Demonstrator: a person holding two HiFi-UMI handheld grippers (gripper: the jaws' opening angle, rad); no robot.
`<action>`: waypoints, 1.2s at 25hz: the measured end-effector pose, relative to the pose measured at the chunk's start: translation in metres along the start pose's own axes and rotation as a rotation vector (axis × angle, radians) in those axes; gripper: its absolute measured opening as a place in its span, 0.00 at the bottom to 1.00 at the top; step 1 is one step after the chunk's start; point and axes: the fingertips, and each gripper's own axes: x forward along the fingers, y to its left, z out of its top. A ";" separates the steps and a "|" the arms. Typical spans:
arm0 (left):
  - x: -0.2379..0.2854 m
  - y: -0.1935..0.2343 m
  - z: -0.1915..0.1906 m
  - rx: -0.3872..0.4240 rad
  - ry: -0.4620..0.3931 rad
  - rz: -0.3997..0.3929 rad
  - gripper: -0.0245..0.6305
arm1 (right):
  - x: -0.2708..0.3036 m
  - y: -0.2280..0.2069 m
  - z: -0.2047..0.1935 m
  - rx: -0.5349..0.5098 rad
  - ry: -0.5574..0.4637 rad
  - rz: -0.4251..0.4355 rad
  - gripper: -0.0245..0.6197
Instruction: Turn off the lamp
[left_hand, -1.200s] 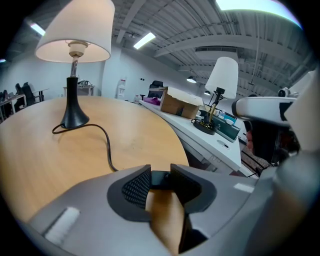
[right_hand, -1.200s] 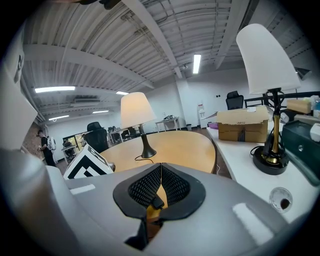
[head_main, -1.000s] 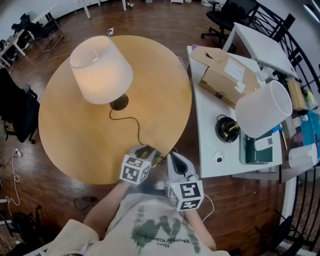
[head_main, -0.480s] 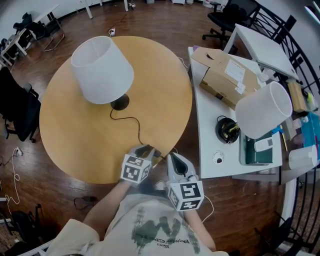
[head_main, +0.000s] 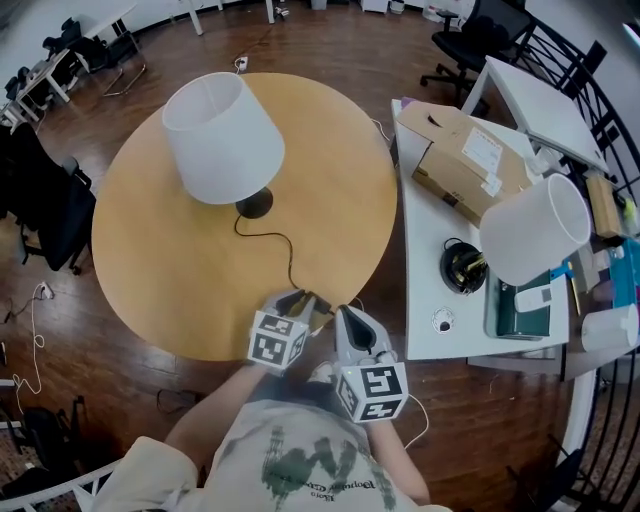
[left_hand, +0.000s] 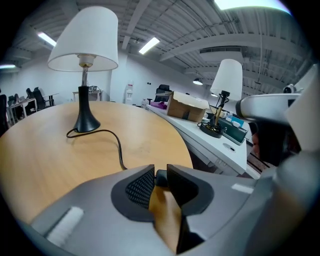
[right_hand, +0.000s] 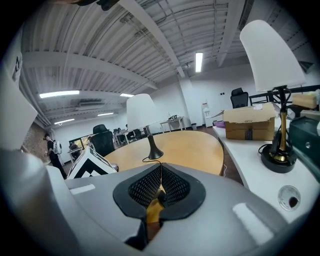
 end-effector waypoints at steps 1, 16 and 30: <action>-0.003 0.001 0.001 0.005 -0.001 0.003 0.15 | 0.001 0.002 0.001 -0.003 -0.002 0.004 0.04; -0.121 0.026 0.023 -0.046 -0.219 0.041 0.15 | -0.004 0.101 0.001 -0.087 -0.009 0.086 0.04; -0.266 0.034 0.015 -0.096 -0.437 0.063 0.12 | -0.052 0.206 -0.005 -0.172 -0.041 0.129 0.04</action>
